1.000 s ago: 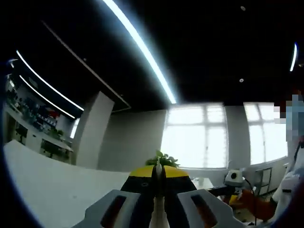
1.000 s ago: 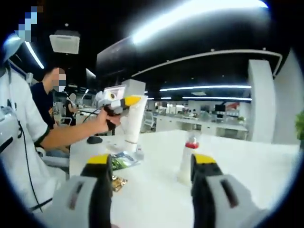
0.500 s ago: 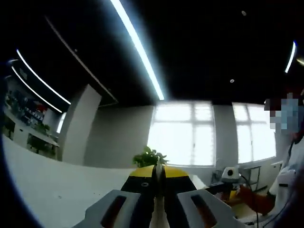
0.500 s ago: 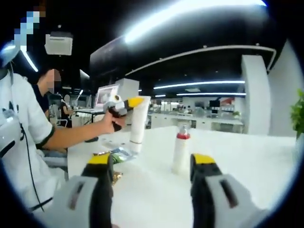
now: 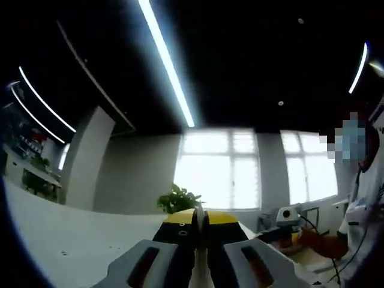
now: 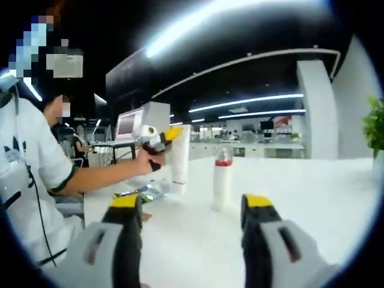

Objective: Arrange the skincare products in the storage area until every visible bottle or jar stands upright without overlapping.

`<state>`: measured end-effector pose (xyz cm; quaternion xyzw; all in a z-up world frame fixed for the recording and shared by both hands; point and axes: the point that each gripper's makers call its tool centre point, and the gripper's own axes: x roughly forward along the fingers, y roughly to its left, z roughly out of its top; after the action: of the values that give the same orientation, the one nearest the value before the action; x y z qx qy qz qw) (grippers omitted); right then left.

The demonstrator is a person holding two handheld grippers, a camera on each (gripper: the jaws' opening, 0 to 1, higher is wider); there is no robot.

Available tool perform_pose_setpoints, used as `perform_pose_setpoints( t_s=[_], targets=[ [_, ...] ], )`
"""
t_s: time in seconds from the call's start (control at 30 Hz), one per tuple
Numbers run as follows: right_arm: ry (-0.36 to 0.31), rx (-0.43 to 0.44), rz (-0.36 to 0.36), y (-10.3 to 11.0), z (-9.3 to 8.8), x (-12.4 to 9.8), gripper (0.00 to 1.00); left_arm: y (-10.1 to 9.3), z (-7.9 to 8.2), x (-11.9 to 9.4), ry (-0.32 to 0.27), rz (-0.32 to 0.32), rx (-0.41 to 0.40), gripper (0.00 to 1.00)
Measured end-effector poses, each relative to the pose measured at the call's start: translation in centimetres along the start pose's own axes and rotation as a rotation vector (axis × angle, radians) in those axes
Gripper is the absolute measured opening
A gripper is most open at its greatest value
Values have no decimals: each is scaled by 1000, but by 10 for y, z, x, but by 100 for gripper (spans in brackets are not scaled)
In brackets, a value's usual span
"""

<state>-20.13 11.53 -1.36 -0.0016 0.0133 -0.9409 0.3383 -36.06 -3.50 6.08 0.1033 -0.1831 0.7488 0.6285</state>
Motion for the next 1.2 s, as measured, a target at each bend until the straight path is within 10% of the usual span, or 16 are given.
perform_pose_setpoints(
  t_s=[1.2],
  targets=[
    [85,-36,-75,-11,-31,-12,84,16,-33,32,-43,-128,28,2]
  ],
)
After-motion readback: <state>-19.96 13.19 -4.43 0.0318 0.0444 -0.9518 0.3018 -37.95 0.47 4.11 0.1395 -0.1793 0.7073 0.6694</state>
